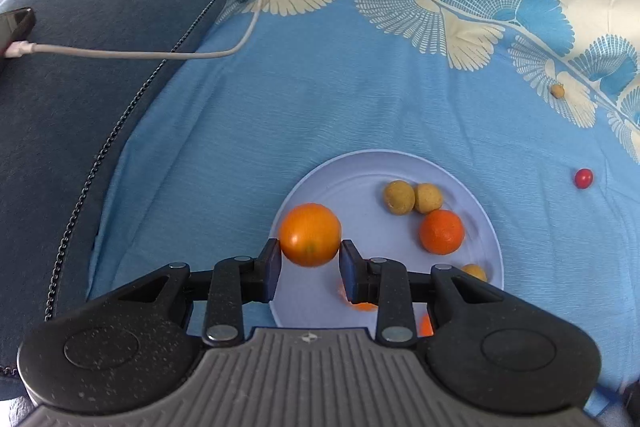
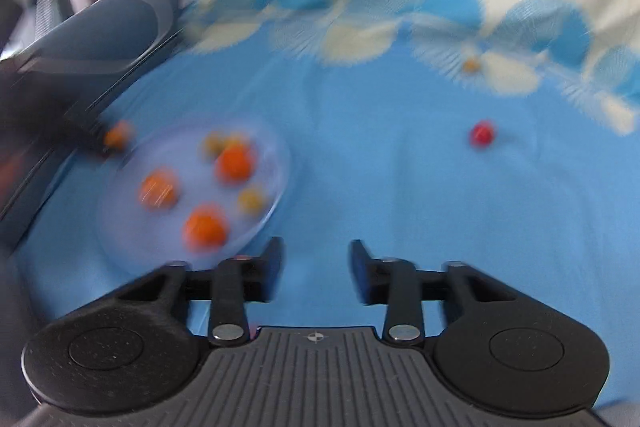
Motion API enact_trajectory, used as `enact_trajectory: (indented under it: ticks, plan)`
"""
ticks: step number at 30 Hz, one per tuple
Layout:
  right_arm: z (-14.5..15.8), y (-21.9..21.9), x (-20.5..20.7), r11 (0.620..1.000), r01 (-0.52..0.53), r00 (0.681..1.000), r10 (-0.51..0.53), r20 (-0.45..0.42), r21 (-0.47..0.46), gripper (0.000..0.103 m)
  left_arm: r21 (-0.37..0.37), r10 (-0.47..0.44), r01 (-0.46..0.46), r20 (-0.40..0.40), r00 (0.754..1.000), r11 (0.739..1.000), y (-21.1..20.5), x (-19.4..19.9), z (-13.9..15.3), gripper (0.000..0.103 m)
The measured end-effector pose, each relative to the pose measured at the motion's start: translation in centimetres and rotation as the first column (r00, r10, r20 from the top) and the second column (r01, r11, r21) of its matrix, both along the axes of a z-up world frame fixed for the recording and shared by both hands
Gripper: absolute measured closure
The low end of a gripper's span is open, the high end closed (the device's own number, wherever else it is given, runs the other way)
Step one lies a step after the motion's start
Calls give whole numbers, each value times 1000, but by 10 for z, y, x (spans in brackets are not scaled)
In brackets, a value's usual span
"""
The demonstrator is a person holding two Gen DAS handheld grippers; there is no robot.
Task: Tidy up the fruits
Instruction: 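Lower both fruits over the plate and open both tools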
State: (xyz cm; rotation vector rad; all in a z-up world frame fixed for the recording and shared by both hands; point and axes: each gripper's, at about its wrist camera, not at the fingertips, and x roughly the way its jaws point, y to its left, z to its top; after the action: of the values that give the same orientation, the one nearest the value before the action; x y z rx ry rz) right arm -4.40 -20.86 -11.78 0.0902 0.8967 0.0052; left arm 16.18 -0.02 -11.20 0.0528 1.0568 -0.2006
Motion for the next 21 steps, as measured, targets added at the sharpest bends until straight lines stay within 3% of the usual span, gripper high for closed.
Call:
enact_trajectory:
  ticks: [2, 4, 7, 10, 12, 16, 18, 20, 21]
  plan:
    - [-13, 15, -17, 996, -86, 996, 85, -31, -32, 43, 3, -10, 9, 12, 1000, 1000, -4, -1, -1, 68]
    - [-26, 27, -16, 990, -107, 994, 104, -42, -90, 44, 13, -14, 14, 16, 1000, 1000, -9, -1, -2, 68]
    - [-42, 29, 3, 997, -74, 995, 71, -71, -36, 44, 19, -19, 19, 16, 1000, 1000, -12, -3, 0, 68]
    - [-54, 34, 17, 995, -103, 991, 102, -90, -5, 44, 30, -28, 28, 23, 999, 999, -13, -4, 1, 68]
    - [-53, 44, 18, 986, -155, 986, 150, -72, -60, 70, 25, -19, 19, 19, 1000, 1000, -12, -2, 1, 68]
    - [-43, 47, 18, 983, -153, 988, 150, -35, -100, 71, 11, -3, 3, 18, 1000, 1000, -6, -1, 4, 68]
    - [-32, 45, 22, 987, -131, 991, 132, 5, -99, 71, 15, 1, -1, 30, 1000, 1000, -3, -3, 8, 57]
    - [-23, 42, 35, 991, -111, 993, 114, 36, -81, 71, 9, -1, 0, 44, 999, 1000, 1, -7, 11, 28]
    - [-20, 43, 43, 992, -107, 993, 111, 48, -72, 70, 13, 3, -3, 51, 999, 1000, 2, -9, 13, 19]
